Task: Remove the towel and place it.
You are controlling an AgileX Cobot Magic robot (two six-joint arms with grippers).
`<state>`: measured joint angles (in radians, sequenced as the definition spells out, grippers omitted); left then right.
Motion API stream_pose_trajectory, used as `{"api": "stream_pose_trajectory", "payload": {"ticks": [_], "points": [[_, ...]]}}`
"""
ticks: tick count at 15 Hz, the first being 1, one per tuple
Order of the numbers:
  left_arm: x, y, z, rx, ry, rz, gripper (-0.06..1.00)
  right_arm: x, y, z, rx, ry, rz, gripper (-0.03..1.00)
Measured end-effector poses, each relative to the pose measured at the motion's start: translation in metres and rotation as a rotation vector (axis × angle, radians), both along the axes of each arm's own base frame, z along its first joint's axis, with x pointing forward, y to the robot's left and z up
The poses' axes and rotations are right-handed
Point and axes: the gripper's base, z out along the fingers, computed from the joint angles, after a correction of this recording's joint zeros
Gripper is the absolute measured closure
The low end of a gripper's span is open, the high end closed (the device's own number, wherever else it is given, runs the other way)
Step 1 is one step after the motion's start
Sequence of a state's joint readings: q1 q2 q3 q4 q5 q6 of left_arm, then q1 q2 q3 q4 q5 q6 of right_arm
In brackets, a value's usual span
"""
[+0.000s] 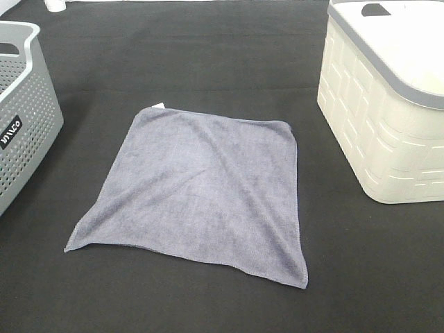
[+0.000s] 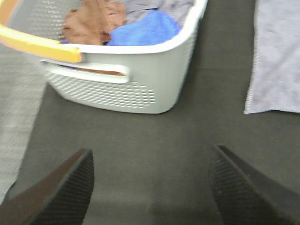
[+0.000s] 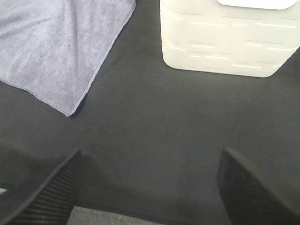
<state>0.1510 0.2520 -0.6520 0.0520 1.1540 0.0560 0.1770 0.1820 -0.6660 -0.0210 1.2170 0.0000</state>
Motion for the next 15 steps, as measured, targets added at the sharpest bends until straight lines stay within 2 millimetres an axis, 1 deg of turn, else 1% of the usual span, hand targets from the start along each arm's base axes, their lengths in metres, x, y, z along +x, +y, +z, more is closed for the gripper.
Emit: {"api": "stream_pose_trajectory", "payload": {"ticks": [3, 4, 6, 7, 8, 12, 15], "points": [[-0.010, -0.003, -0.012, -0.002, -0.062, -0.022, 0.29, -0.009, -0.002, -0.021, 0.004, -0.022, 0.000, 0.20], [-0.013, -0.004, -0.014, 0.001, -0.074, -0.023, 0.29, -0.010, -0.002, -0.024, 0.004, -0.021, 0.000, 0.20], [-0.028, -0.006, -0.023, 0.016, -0.156, -0.026, 0.29, -0.015, -0.002, -0.037, 0.009, -0.037, 0.002, 0.20], [-0.031, -0.007, -0.026, 0.017, -0.172, -0.026, 0.29, -0.016, -0.002, -0.041, 0.010, -0.037, 0.002, 0.20], [-0.032, -0.007, -0.027, 0.013, -0.173, -0.029, 0.29, -0.015, -0.002, -0.044, 0.014, -0.024, 0.007, 0.20], [-0.028, -0.008, -0.031, -0.013, -0.188, -0.028, 0.29, -0.013, -0.001, -0.047, 0.011, -0.021, 0.021, 0.21], [-0.027, -0.008, -0.031, -0.037, -0.199, -0.010, 0.29, -0.005, 0.001, -0.049, 0.009, -0.078, 0.031, 0.21]]}}
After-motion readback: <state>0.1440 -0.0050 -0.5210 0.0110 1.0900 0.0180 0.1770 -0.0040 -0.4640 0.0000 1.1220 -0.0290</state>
